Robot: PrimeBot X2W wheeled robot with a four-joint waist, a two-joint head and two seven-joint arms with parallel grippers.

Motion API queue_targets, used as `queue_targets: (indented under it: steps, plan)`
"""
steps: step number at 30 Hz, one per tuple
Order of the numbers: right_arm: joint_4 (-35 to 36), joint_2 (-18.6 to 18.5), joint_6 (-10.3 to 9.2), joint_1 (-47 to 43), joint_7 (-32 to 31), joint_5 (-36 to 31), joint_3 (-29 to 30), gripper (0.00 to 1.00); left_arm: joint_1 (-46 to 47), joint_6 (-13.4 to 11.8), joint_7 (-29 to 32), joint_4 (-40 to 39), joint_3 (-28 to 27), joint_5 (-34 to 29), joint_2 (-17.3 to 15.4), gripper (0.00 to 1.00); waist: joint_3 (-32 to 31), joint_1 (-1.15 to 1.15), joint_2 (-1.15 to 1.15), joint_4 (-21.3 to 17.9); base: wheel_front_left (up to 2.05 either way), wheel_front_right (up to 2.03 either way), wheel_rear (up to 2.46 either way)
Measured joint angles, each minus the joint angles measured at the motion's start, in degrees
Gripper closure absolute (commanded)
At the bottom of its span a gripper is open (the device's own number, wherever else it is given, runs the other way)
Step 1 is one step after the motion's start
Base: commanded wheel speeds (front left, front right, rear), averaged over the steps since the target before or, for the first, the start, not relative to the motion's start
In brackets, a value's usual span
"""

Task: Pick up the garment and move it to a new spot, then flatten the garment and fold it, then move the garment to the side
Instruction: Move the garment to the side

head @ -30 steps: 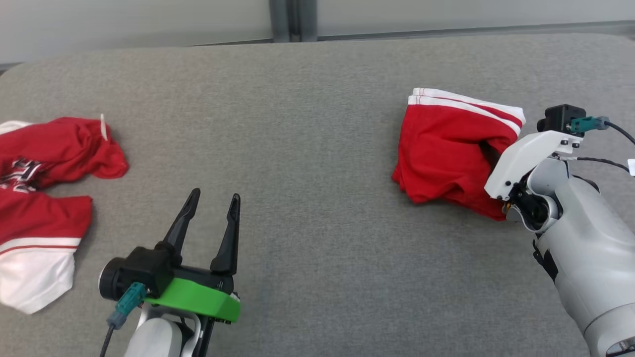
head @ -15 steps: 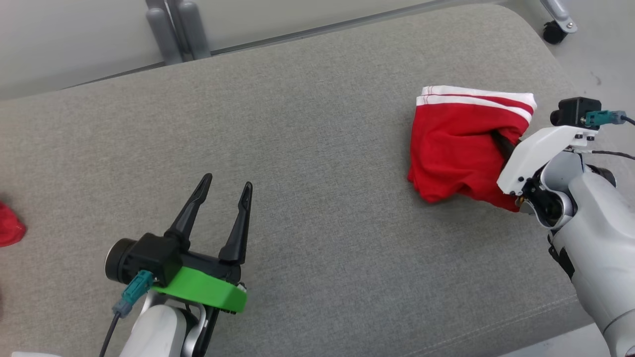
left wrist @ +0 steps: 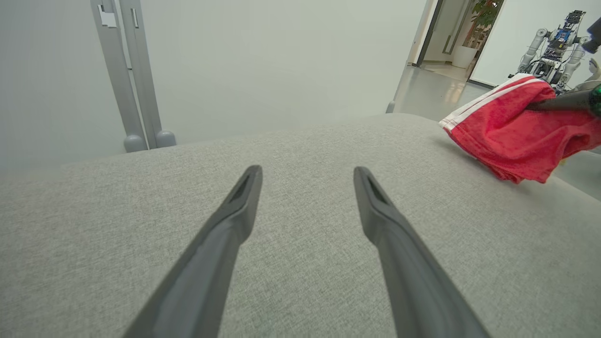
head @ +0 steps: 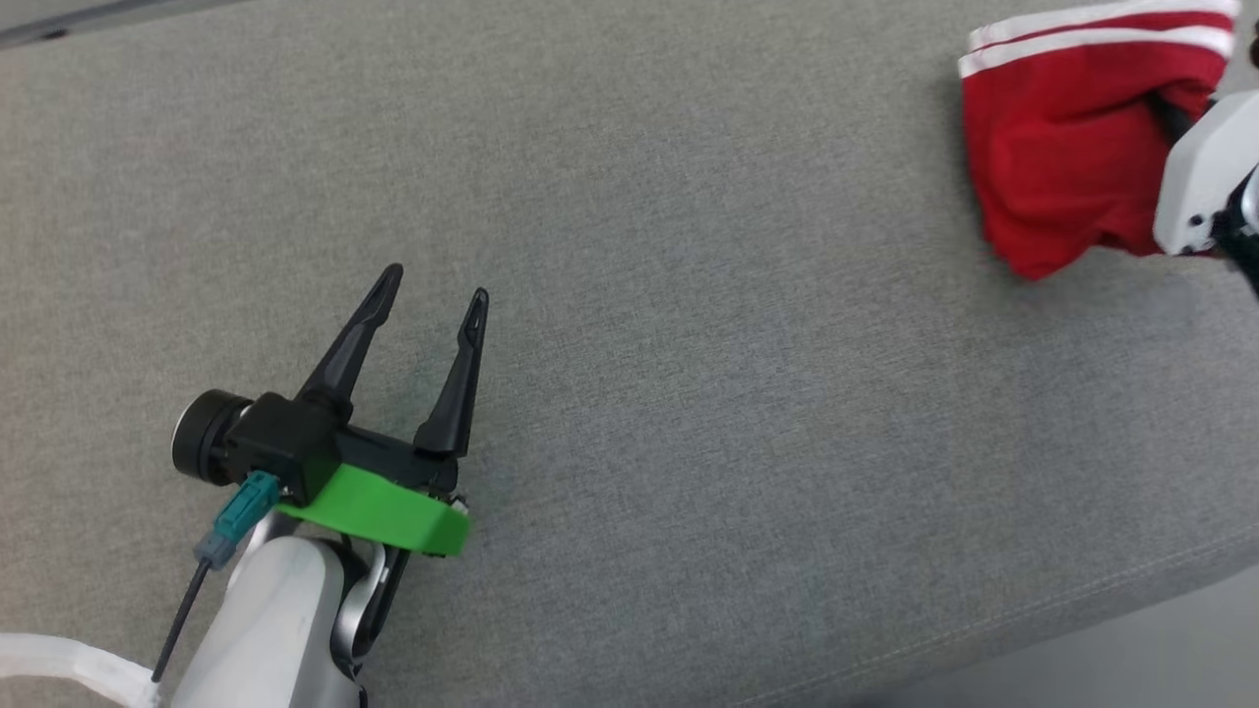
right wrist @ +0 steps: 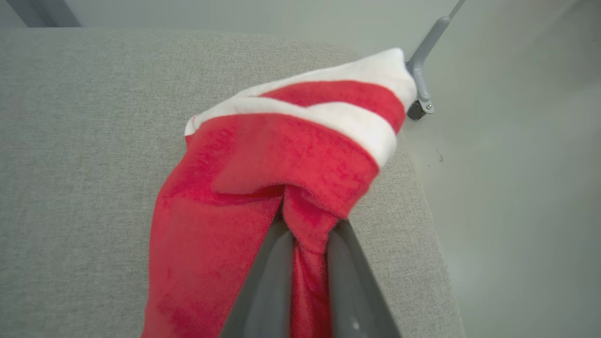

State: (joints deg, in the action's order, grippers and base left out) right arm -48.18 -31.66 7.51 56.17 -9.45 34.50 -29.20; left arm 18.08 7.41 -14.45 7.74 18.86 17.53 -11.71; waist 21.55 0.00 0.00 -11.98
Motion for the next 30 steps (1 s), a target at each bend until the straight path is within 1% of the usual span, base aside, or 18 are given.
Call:
queue_targets:
  steps: [4,7,8,9,10,11,15,18,20,22,25,28,30]
  plan:
    - [-3.12,-4.48,0.00,3.75,0.10,-3.21,-3.12,1.00,1.98,0.00,-0.01,0.05,0.58,0.24,0.00,0.00,3.85,0.00,0.00,2.04,0.00,0.00,0.00]
    - [-6.13,-6.68,0.00,5.48,-0.07,-5.03,-5.04,1.00,2.80,0.00,-0.22,0.31,0.70,0.54,0.01,0.00,5.89,0.00,0.00,4.05,0.00,0.00,0.00]
    - [-6.95,-7.11,0.01,6.01,-0.03,-5.73,-5.50,0.94,2.88,0.00,-0.25,0.44,0.68,0.58,0.02,0.00,6.37,0.00,0.00,4.67,0.00,0.00,0.00]
    - [-7.98,-7.44,0.01,6.67,0.19,-6.41,-5.80,0.58,2.88,0.00,-0.26,0.67,0.62,0.59,0.03,0.00,6.89,0.00,0.00,5.39,0.00,0.00,0.00]
    - [-9.09,-7.64,0.01,7.35,0.83,-6.88,-5.98,0.40,2.89,0.00,-0.26,0.98,0.60,0.66,0.07,0.00,7.34,0.01,0.00,6.08,0.00,0.00,0.00]
    - [-10.16,-7.78,0.01,7.95,1.75,-7.55,-6.05,0.00,2.89,0.00,-0.31,1.30,0.53,0.78,0.12,0.00,7.71,0.01,0.00,6.77,0.00,0.00,0.00]
    - [-16.16,-7.66,0.02,10.56,4.89,-10.71,-4.31,0.00,2.75,0.00,-0.35,2.14,-0.11,1.01,0.34,0.00,8.04,0.01,0.00,8.58,0.00,0.00,0.00]
    - [-20.70,-6.66,0.02,12.35,8.95,-13.81,-1.86,0.00,2.25,0.00,-0.52,2.60,-0.53,1.08,0.57,0.00,6.89,0.01,0.00,9.10,0.00,0.00,0.00]
    - [-22.41,-5.57,0.02,12.60,11.39,-15.34,-0.66,0.00,1.45,0.00,-0.53,2.59,-1.07,1.09,0.89,0.00,5.84,0.01,0.00,9.29,0.00,0.00,0.00]
    - [-23.18,-4.01,0.02,12.55,14.14,-16.16,0.75,0.00,0.52,0.00,-0.53,2.59,-1.67,1.09,1.19,0.00,4.51,0.01,0.00,9.40,0.00,0.00,0.00]
    - [-23.43,-1.54,0.02,11.99,20.01,-16.79,2.93,0.00,-1.55,-0.09,-0.58,2.40,-2.79,1.10,1.65,0.00,1.71,0.01,0.00,9.36,0.00,0.00,0.00]
    - [-22.26,1.47,0.02,9.72,23.10,-16.47,4.43,0.00,-3.64,-0.48,-0.59,1.93,-4.68,1.32,1.82,0.00,-1.51,0.01,0.00,9.02,0.00,0.00,0.00]
    - [-19.94,2.83,0.02,7.91,23.98,-16.33,5.32,0.00,-5.05,-0.92,-0.59,1.57,-6.00,1.48,1.89,0.00,-3.74,0.00,0.00,8.76,0.00,0.00,0.00]
